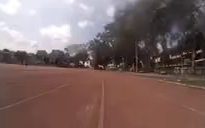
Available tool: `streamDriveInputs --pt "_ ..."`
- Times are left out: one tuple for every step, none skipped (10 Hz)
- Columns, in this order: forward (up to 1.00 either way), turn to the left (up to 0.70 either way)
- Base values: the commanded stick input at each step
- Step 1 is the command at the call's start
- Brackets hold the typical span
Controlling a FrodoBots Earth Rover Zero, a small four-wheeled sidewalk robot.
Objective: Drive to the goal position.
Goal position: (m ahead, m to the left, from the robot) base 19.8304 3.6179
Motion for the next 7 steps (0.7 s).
streamDriveInputs --pt "0.70 0.00" --pt "0.70 0.00" --pt "0.70 0.00" --pt "0.70 0.00" --pt "0.70 0.00" --pt "0.70 0.00" --pt "0.70 0.00"
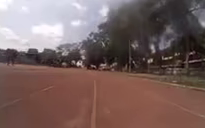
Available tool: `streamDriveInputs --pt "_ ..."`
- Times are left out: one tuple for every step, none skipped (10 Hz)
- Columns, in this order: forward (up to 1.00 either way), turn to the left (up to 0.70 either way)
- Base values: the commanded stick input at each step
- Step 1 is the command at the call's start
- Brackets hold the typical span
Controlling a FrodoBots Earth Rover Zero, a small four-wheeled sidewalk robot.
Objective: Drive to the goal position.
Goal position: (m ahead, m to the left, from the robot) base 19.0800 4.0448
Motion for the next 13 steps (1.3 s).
streamDriveInputs --pt "0.70 0.00" --pt "0.70 0.00" --pt "0.70 0.00" --pt "0.70 0.00" --pt "0.70 0.00" --pt "0.70 0.00" --pt "0.70 0.00" --pt "0.70 0.00" --pt "0.70 0.00" --pt "0.70 0.00" --pt "0.70 0.00" --pt "0.70 0.00" --pt "0.70 0.00"
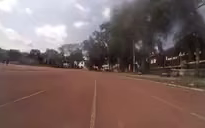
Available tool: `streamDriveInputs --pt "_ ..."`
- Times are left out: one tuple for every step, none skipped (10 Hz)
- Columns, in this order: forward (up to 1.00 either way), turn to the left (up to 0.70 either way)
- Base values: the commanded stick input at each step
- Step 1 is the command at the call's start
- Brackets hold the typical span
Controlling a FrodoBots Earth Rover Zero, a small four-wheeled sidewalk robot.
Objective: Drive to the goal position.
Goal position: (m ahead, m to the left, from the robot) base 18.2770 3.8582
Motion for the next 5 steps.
streamDriveInputs --pt "0.70 0.00" --pt "0.70 0.00" --pt "0.70 0.00" --pt "0.70 0.00" --pt "0.70 0.00"
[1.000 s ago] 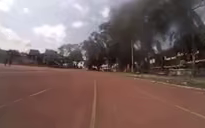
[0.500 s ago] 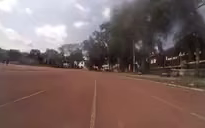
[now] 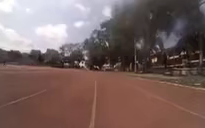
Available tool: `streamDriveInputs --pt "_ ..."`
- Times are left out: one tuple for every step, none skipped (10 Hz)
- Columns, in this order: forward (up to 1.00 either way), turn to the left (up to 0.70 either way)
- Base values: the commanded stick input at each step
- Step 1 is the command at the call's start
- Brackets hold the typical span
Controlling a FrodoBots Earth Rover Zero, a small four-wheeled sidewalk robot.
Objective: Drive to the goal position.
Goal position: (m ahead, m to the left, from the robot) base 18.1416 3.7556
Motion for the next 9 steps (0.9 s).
streamDriveInputs --pt "0.70 0.00" --pt "0.70 0.00" --pt "0.70 0.00" --pt "0.70 0.00" --pt "0.70 0.00" --pt "0.70 0.00" --pt "0.70 0.00" --pt "0.70 0.00" --pt "0.70 0.00"
